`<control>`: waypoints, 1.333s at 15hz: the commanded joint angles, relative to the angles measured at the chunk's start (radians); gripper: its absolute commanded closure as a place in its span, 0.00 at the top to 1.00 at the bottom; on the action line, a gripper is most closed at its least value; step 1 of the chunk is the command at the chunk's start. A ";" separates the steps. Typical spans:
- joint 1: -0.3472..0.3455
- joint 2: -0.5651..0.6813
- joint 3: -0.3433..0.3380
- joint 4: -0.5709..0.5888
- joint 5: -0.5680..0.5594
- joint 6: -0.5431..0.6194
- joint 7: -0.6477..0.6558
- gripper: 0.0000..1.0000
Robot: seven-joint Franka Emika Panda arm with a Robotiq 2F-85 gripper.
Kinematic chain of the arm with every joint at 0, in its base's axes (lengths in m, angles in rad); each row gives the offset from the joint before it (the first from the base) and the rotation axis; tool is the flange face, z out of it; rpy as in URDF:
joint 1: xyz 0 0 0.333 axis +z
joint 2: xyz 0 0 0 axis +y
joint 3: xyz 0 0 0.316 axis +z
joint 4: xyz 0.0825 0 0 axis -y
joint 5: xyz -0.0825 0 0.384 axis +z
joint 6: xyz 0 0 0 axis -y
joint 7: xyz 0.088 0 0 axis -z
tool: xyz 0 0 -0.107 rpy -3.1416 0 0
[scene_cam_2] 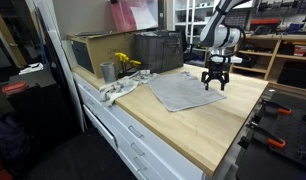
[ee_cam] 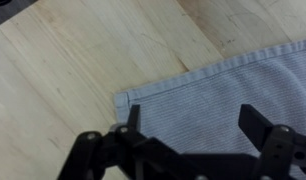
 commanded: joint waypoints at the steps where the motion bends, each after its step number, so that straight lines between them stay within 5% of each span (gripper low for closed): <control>1: -0.016 -0.013 0.001 -0.020 0.018 0.004 0.014 1.00; 20: -0.052 0.016 0.000 -0.084 0.099 0.045 0.008 1.00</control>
